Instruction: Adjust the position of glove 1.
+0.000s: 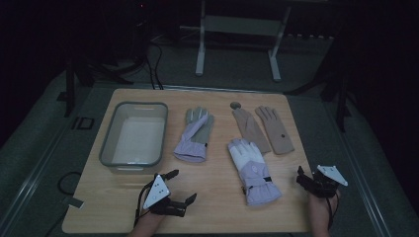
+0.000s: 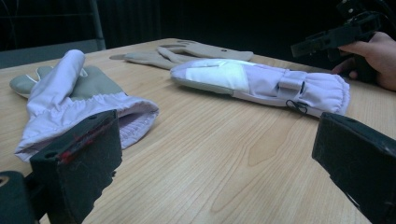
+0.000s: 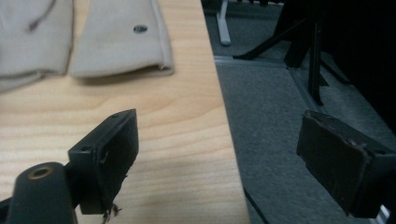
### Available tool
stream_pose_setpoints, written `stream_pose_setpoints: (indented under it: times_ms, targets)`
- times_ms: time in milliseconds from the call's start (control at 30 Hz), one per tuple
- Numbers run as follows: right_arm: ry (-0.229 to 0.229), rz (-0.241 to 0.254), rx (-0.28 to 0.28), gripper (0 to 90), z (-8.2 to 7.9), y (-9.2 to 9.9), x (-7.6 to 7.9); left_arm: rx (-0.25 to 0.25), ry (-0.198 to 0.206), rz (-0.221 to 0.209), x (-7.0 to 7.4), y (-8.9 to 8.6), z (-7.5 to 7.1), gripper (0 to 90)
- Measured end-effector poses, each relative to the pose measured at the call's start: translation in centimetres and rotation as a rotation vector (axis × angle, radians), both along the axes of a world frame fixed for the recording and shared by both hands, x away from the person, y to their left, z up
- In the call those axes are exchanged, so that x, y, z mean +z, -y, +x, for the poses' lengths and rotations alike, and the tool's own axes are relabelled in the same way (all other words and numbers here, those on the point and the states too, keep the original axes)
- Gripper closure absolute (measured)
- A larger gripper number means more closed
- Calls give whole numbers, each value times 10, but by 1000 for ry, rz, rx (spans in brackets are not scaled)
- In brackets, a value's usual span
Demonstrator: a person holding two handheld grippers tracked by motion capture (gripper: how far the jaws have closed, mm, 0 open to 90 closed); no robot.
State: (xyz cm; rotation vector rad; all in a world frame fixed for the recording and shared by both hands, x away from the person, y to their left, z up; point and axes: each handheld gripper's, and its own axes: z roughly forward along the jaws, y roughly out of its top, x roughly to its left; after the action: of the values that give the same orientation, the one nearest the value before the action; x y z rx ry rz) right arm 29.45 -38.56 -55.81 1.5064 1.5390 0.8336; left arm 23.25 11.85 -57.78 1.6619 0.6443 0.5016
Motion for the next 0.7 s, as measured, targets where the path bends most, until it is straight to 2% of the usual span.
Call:
stream_pose_setpoints:
  times_ms: [300, 433, 533, 667, 700]
  targets:
    - [-42, 41, 16, 115, 4, 4, 0, -5, -11, -7, 0, 0, 1, 19]
    - [-98, 46, 14, 115, 9, 4, 1, -12, -4, 1, 0, 0, 1, 18]
    - [-116, 57, 30, 115, 13, 4, 10, -12, -1, 0, 0, 0, 1, 19]
    - [-132, 33, 54, 115, 20, 4, 28, -13, -1, -1, 0, 0, 1, 18]
    - [-136, 48, 63, 115, 22, 4, 34, -14, 0, 0, 0, 0, 1, 19]
